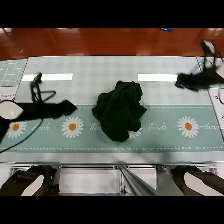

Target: Fold the shirts.

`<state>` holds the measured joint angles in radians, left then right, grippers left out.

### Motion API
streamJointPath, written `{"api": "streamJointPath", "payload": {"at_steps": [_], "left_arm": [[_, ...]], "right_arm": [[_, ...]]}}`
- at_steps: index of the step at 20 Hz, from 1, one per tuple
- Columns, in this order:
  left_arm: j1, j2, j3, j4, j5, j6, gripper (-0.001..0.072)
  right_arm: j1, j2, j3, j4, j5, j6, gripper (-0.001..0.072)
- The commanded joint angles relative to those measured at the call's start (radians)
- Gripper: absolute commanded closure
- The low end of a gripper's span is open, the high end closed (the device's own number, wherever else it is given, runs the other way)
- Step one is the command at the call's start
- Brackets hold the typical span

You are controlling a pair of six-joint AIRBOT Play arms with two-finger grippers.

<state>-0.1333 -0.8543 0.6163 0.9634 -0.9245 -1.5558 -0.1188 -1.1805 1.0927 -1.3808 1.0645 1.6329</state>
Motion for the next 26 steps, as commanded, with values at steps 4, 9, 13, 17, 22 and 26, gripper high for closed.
{"api": "streamJointPath", "payload": {"at_steps": [4,9,13,17,22,26], "left_arm": [[-0.151,-0.148,-0.206,-0.47,0.127,0.172,0.0202],[-0.322,-0.326,-0.166,-0.644,0.306,0.239,0.0202],[-0.388,-0.446,-0.04,-0.647,0.312,0.283,0.0202],[-0.349,-0.524,0.061,-0.597,0.084,0.412,0.0615],[-0.184,-0.488,0.072,-0.517,-0.029,0.448,0.0691],[-0.128,-0.46,0.072,-0.516,-0.031,0.467,0.0691]], "right_arm": [[-0.266,0.034,-0.328,0.443,-0.03,-0.321,0.0307],[-0.259,0.034,-0.328,0.447,-0.032,-0.347,0.0307],[-0.259,0.009,-0.328,0.47,-0.029,-0.374,0.0307],[-0.214,-0.095,-0.328,0.565,-0.023,-0.403,0.0307],[-0.024,-0.212,-0.319,0.623,-0.134,-0.405,0.0307],[0.08,-0.296,-0.255,0.693,-0.134,-0.415,0.0307]]}}
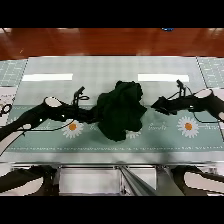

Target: Fold the shirts.

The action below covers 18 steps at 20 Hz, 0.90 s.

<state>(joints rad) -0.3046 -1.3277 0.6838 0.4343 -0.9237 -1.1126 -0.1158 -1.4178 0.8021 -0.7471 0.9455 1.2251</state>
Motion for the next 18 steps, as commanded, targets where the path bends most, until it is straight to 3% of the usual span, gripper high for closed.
{"api": "streamJointPath", "payload": {"at_steps": [1,5,6,8,9,14,18], "left_arm": [[0.042,0.013,0.004,0.013,-0.03,0.028,0.0691],[0.042,0.013,0.004,0.013,-0.03,0.027,0.0691],[0.042,0.013,0.004,0.013,-0.028,0.028,0.0691],[0.054,0.013,0.009,0.012,-0.029,0.028,0.0691],[0.071,0.015,0.019,0.012,-0.032,0.028,0.0691],[0.196,0.098,0.202,0.012,-0.126,0.027,0.0691],[0.319,0.212,0.524,0.012,-0.189,-0.025,0.0691]], "right_arm": [[0.103,-0.074,0.052,0.064,-0.016,-0.008,0.0307],[0.189,-0.112,0.085,0.068,-0.015,-0.002,0.031],[0.203,-0.113,0.088,0.068,-0.016,0.001,0.036],[0.207,-0.113,0.089,0.088,0.009,-0.005,0.0628],[0.198,-0.111,0.1,0.085,0.042,-0.023,0.0687],[0.14,0.014,0.287,0.0,0.136,-0.004,0.0688],[0.068,0.148,0.734,-0.317,0.18,0.196,0.0688]]}}
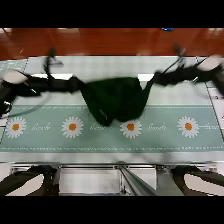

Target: Fold the shirts.

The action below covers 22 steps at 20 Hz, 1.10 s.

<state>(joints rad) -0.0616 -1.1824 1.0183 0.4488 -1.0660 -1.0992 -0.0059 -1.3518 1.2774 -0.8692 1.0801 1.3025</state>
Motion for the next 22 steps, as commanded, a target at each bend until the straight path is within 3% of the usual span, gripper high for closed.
{"api": "streamJointPath", "payload": {"at_steps": [1,4,8,15,19,22], "left_arm": [[0.101,0.094,0.285,-0.002,-0.046,-0.051,0.0691],[0.157,0.16,0.542,0.008,-0.046,-0.052,0.0691],[0.214,0.278,0.719,0.096,-0.046,-0.101,0.0691],[0.233,0.546,0.723,0.185,-0.183,-0.148,0.0691],[0.233,0.619,0.678,0.185,-0.303,-0.217,0.069],[0.232,0.651,0.491,0.185,-0.325,-0.24,0.0691]], "right_arm": [[-0.055,0.114,0.378,-0.23,0.063,0.138,0.0688],[-0.061,0.22,0.631,-0.287,0.097,0.153,0.0688],[-0.061,0.439,0.693,-0.352,0.109,0.153,0.0687],[-0.061,0.719,0.693,-0.538,0.23,0.161,0.0687],[-0.061,0.753,0.677,-0.558,0.329,0.187,0.0687],[-0.061,0.744,0.559,-0.555,0.323,0.204,0.0687]]}}
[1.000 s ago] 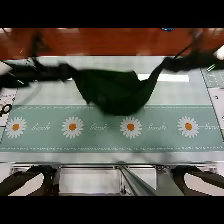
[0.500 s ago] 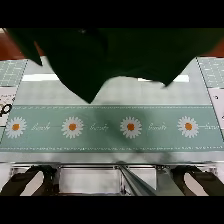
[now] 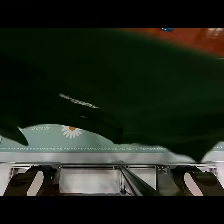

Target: Fold the shirts.

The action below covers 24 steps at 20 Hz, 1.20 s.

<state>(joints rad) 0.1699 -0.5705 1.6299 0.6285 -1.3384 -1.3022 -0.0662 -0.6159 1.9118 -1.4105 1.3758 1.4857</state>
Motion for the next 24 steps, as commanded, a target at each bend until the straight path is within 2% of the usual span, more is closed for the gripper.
{"api": "streamJointPath", "payload": {"at_steps": [1,3,6,8,10,12,15,16,17,18,20,22,24], "left_arm": [[0.0,0.039,-0.204,0.006,-0.05,-0.038,0.069],[-0.002,0.023,-0.41,0.004,0.02,-0.027,0.069],[-0.008,-0.068,-0.71,-0.003,0.278,0.024,0.069],[-0.029,-0.192,-0.804,-0.003,0.438,0.04,0.069],[-0.058,-0.354,-0.805,-0.008,0.528,0.114,0.069],[-0.08,-0.525,-0.769,-0.008,0.577,0.121,0.069],[-0.093,-0.763,-0.675,-0.012,0.563,0.121,0.069],[-0.093,-0.818,-0.644,-0.011,0.548,0.121,0.069],[-0.088,-0.864,-0.612,-0.012,0.525,0.12,0.069],[-0.081,-0.895,-0.586,-0.011,0.502,0.12,0.069],[-0.065,-0.916,-0.548,-0.011,0.465,0.12,0.069],[-0.05,-0.911,-0.532,-0.011,0.447,0.12,0.069],[-0.047,-0.912,-0.529,-0.01,0.435,0.121,0.069]], "right_arm": [[0.0,-0.004,-0.129,-0.007,0.019,0.023,0.0687],[0.0,-0.056,-0.251,0.053,-0.03,0.02,0.0687],[0.0,-0.231,-0.397,0.204,-0.139,-0.035,0.0687],[0.0,-0.404,-0.41,0.251,-0.177,-0.043,0.0687],[0.0,-0.568,-0.41,0.271,-0.256,-0.042,0.0687],[0.0,-0.727,-0.41,0.315,-0.273,-0.058,0.0687],[0.003,-0.928,-0.41,0.414,-0.224,-0.074,0.0686],[-0.005,-0.967,-0.409,0.451,-0.231,-0.042,0.0613],[-0.019,-0.986,-0.409,0.481,-0.237,-0.005,0.0406],[-0.041,-0.988,-0.409,0.496,-0.233,-0.004,0.0304],[-0.112,-0.959,-0.397,0.491,-0.148,-0.008,0.0303],[-0.182,-0.906,-0.411,0.359,0.026,-0.022,0.0306],[-0.209,-0.802,-0.565,0.225,0.087,-0.004,0.0306]]}}
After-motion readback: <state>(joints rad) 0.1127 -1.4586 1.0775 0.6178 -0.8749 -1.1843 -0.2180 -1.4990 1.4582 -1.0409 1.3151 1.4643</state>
